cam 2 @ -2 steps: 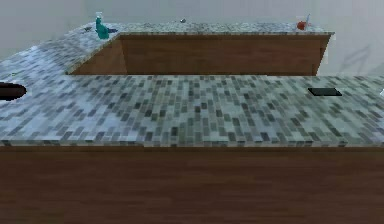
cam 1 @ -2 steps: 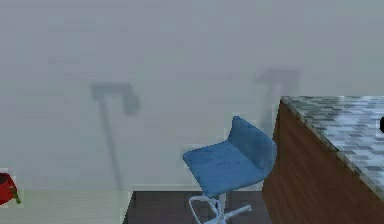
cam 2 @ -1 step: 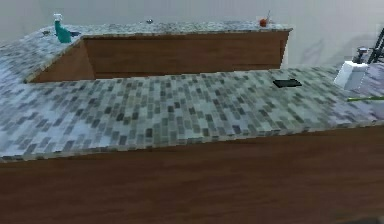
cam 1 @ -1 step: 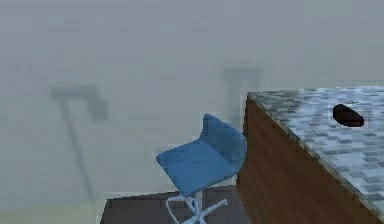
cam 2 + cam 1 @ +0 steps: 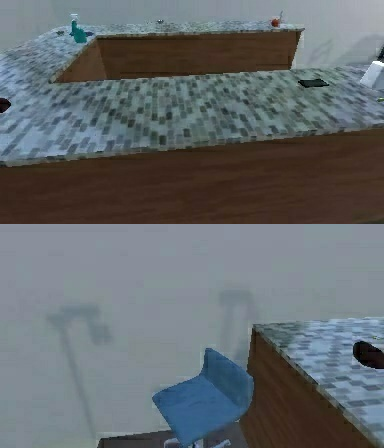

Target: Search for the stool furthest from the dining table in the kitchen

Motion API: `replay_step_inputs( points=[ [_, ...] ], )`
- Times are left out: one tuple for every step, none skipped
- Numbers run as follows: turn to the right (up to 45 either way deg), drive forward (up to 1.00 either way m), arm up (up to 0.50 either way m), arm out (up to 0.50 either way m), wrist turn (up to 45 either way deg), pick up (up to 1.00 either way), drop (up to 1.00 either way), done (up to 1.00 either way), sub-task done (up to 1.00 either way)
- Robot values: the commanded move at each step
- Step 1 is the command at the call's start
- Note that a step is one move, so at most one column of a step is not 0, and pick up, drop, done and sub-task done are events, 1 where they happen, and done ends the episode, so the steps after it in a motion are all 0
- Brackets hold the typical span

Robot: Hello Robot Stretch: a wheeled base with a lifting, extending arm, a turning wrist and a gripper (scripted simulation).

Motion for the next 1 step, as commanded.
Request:
replay_step_inputs(
  points=[
    [0.0,0.00,0.00,0.00,0.0,0.00,0.00,1.00,0.00]
  ],
)
